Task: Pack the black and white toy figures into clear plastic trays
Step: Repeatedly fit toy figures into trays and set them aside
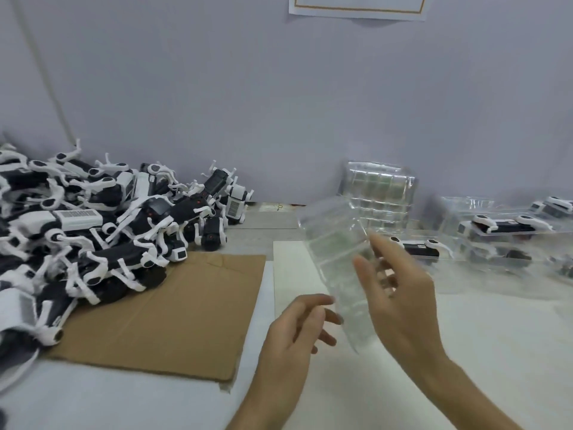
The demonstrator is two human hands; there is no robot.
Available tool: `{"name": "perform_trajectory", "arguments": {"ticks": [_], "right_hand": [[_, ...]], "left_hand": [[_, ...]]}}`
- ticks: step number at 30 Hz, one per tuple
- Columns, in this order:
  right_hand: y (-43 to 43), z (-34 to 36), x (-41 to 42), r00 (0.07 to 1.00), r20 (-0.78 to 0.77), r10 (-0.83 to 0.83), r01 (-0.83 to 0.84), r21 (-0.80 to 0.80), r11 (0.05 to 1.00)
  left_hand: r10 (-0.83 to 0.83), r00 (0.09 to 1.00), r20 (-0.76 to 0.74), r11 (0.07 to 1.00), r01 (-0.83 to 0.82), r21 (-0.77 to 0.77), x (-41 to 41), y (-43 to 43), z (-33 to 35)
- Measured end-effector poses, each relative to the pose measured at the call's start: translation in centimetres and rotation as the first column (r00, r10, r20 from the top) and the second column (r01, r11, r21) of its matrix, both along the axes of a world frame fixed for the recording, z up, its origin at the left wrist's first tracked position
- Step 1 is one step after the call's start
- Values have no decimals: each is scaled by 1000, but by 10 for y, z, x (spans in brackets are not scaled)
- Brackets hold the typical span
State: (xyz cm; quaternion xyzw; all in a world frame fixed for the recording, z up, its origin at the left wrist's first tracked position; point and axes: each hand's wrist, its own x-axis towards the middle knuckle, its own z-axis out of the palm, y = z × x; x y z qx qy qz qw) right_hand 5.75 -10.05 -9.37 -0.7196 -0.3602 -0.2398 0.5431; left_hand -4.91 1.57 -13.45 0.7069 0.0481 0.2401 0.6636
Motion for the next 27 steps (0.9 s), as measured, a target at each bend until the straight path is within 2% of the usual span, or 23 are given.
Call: {"name": "perform_trajectory", "arguments": {"ticks": [5,10,17,21,27], "right_hand": [[-6,-37,-30,992,-93,84,-78,64,995],[-9,-36,-25,983,-136,125,-119,58,991],[-11,-39,-27,965,-104,243,-249,-48,967],[-9,-44,-28,962,-50,267,-272,-163,948],[-9,-43,-27,966,6,257,-249,-235,940]], "left_hand": [[3,997,81,1000,-2,-23,-5,-7,9],[-96,991,89,988,106,-113,-8,-10,11],[113,990,82,977,-96,-189,-8,-15,8],[158,983,94,941,-121,-315,-9,-8,9],[177,980,86,910,-130,-393,-9,-9,8]]}}
